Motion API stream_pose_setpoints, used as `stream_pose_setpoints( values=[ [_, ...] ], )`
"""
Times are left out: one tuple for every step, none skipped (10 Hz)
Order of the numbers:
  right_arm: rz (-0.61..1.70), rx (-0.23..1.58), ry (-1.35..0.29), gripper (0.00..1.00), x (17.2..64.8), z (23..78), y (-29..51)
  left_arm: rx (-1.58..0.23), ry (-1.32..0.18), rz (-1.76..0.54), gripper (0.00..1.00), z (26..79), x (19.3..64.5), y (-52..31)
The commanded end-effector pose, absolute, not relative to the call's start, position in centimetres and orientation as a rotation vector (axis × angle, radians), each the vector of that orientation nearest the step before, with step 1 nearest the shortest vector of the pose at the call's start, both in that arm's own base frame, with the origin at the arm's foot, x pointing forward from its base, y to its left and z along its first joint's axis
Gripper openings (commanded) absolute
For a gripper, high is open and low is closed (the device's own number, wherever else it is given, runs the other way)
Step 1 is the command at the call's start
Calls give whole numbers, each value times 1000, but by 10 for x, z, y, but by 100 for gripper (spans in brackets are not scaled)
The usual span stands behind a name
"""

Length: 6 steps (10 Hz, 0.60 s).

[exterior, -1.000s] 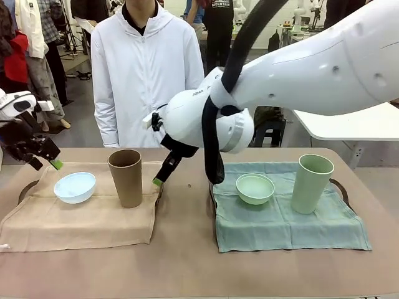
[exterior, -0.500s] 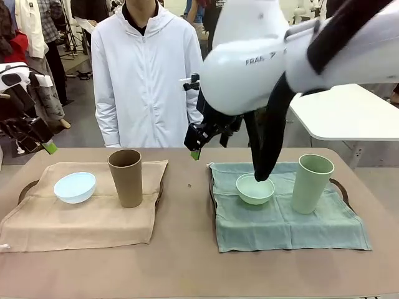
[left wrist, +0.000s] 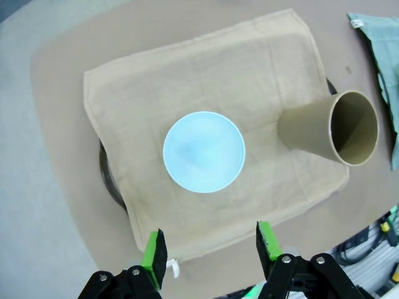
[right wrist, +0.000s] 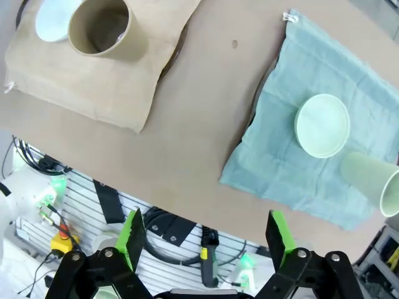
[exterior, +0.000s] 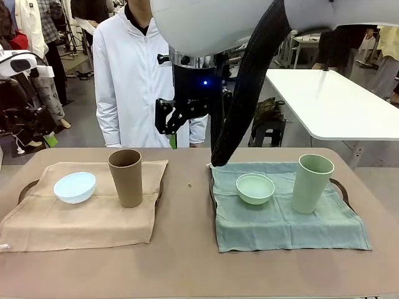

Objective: Set up a tray with a mat and arrange the tableware.
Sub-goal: Place the Picnic Bowl and Reusable plastic cup back onto the Handle tray in front of the human's position.

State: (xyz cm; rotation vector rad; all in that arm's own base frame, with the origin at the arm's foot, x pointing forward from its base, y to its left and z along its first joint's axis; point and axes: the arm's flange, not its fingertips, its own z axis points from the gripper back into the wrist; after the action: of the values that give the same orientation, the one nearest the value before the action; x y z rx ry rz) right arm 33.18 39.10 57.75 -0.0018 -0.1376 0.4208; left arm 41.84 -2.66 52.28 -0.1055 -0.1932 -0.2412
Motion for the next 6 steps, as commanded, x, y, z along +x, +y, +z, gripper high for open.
stream_pose_setpoints(
  values=[
    [445,-4,-154,100,334,565,382,-119,-219,-303,76,515,420,-22],
    [445,-4,-154,100,334,565,382,-119,-219,-303,76,515,420,-22],
    [445,-4,-154,100,334,565,382,-119,-219,-303,76,515,420,-22],
    [445,-4,-154,100,334,565,382,-119,-219,-303,76,515,420,-22],
    [445,-4,-154,100,334,565,382,-119,-219,-303,76,515,420,-22],
    [445,-4,-154,100,334,565,382,-119,-219,-303,76,515,420,-22]
  ],
)
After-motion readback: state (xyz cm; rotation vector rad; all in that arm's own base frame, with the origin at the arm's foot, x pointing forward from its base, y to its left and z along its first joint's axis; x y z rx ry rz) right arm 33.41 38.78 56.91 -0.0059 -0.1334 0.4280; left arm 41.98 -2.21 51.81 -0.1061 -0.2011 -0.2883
